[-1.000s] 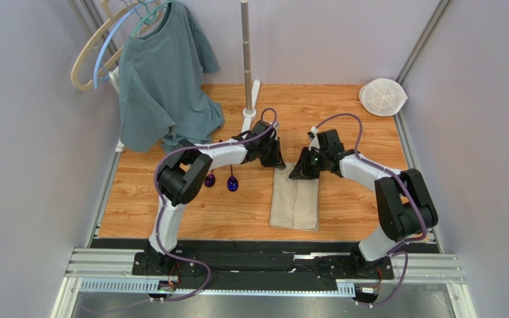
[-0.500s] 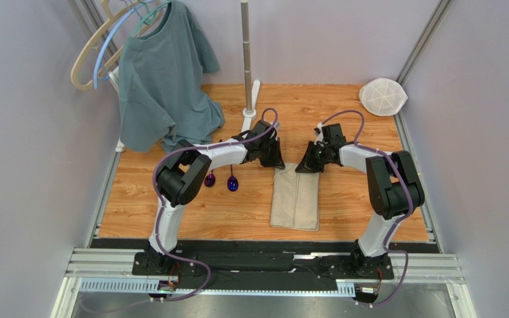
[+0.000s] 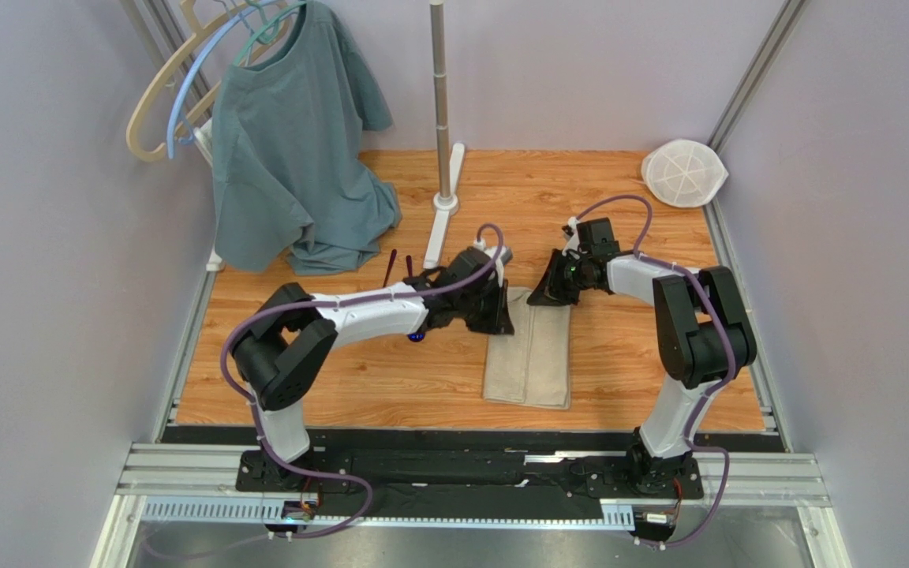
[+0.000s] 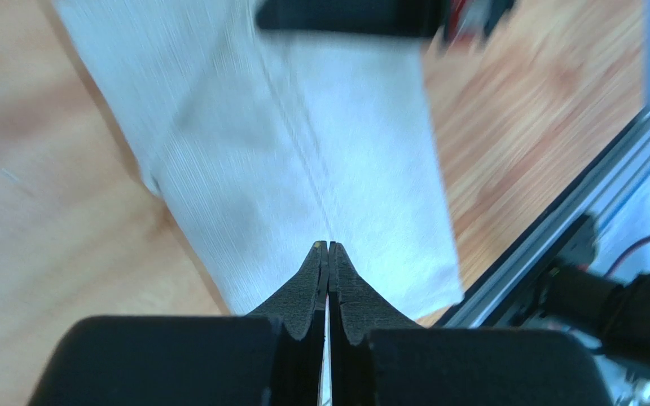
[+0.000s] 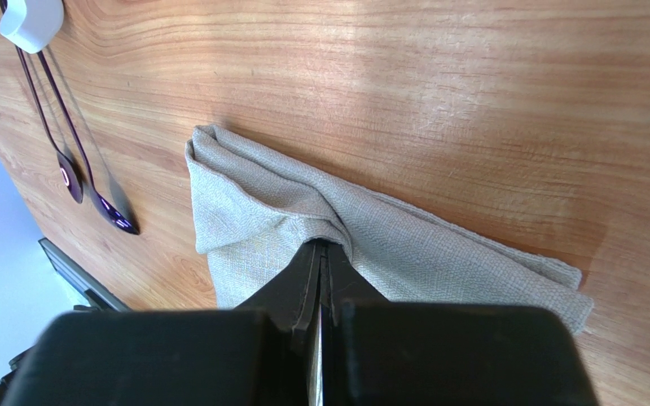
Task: Fold the napkin into a case and place the utensils inside
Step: Fold the 2/3-rectangle-folded napkin at the center of the board, then smooth out the 2/3-rectangle-folded napkin at the center of the board.
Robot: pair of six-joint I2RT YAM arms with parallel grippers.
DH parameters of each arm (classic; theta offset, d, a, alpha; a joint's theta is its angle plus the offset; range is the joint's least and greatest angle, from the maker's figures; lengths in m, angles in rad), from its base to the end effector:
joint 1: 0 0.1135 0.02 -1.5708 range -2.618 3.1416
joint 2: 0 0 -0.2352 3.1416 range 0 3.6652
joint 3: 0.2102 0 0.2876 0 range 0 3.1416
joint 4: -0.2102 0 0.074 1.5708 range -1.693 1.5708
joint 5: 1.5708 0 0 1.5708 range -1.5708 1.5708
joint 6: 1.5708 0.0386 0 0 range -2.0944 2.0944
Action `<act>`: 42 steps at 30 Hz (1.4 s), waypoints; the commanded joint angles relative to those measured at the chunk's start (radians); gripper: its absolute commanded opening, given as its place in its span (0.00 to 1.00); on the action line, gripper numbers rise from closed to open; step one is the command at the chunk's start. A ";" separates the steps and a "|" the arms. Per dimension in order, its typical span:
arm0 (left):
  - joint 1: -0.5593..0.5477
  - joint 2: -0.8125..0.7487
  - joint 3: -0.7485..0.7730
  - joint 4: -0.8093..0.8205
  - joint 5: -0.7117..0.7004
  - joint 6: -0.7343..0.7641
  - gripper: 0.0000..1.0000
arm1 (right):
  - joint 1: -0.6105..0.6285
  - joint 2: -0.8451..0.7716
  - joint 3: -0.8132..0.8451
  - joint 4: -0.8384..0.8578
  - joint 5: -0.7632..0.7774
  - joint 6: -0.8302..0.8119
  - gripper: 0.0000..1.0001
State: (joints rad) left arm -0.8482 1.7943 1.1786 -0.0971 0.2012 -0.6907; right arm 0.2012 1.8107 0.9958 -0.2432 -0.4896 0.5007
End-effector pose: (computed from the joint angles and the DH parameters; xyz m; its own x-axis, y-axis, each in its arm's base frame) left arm 0.2726 -0.3209 0.1563 -0.8653 0.0375 -0.4999 0.3681 0.7246 -0.5827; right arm 0.3545 0.0908 0.0843 -0.9422 0.2402 -0.2336 0.0569 0.8017 0.5950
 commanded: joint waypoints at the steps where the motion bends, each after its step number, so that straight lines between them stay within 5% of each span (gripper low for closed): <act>1: -0.080 0.013 -0.103 0.053 0.006 -0.050 0.02 | 0.006 -0.053 0.030 0.009 -0.036 0.004 0.00; 9: -0.112 -0.010 -0.135 0.045 -0.014 -0.052 0.01 | 0.043 -0.123 -0.022 0.022 -0.056 0.027 0.00; 25: -0.157 -0.044 -0.296 0.086 -0.036 -0.087 0.01 | 0.004 0.090 0.089 0.035 -0.026 -0.051 0.00; 36: -0.160 -0.194 -0.286 0.056 0.063 -0.147 0.05 | 0.089 -0.211 -0.035 -0.113 -0.024 -0.048 0.04; 42: -0.158 -0.110 -0.364 0.141 0.075 -0.167 0.02 | 0.153 -0.329 -0.311 0.094 -0.131 0.088 0.04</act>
State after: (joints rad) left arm -1.0016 1.6333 0.8749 -0.0139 0.2489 -0.8310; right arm 0.3359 1.5158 0.8394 -0.2787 -0.5468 0.4957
